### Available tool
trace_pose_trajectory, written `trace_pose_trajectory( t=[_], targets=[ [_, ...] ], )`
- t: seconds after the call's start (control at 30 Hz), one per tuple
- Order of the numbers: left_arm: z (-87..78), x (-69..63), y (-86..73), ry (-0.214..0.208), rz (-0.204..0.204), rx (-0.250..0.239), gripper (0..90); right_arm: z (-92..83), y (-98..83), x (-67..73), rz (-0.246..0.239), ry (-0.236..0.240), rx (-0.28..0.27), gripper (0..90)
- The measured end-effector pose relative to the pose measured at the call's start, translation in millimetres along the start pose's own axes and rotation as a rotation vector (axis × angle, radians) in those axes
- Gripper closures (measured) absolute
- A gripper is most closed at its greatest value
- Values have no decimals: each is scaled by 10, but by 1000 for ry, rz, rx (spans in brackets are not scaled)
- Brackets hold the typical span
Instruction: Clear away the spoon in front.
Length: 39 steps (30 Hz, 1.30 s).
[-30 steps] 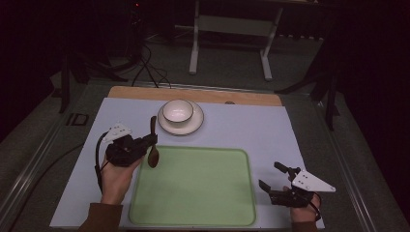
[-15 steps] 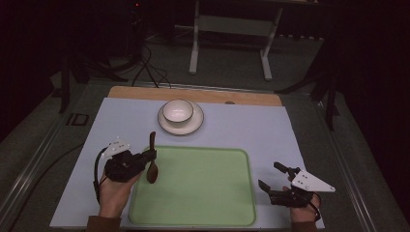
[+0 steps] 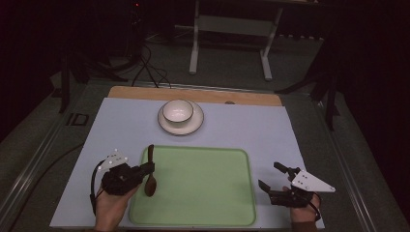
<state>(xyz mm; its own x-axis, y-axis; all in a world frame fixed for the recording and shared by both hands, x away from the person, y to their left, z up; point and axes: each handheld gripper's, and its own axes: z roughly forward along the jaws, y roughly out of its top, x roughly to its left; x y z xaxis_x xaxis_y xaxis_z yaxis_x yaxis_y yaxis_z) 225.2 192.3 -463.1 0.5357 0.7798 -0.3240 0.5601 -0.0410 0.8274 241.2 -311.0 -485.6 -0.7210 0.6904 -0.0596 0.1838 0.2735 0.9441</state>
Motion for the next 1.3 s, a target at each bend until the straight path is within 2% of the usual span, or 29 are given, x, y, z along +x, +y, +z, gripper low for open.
trace_pose_trajectory(
  t=[0.27, 0.43, 0.77, 0.87, 1.03, 1.3],
  targets=[
    [-34, 9, -102, -14, -42, 19, 848, 16, 1, 8, -3, 4, 4, 149],
    [42, 0, -150, -11, -34, 54, 847, 14, 1, 8, -3, 3, 4, 149],
    [228, 126, -264, -23, -95, 86, 843, 14, 1, 6, -2, 5, 4, 149],
    [276, 181, -297, -33, -126, 91, 840, 12, 1, 6, 0, 4, 4, 149],
    [310, 350, -316, -34, -207, 77, 835, 17, 1, 5, -3, 8, 7, 149],
    [422, 494, -337, -3, -250, 92, 816, 16, 1, 1, -4, 9, 8, 149]
  ],
)
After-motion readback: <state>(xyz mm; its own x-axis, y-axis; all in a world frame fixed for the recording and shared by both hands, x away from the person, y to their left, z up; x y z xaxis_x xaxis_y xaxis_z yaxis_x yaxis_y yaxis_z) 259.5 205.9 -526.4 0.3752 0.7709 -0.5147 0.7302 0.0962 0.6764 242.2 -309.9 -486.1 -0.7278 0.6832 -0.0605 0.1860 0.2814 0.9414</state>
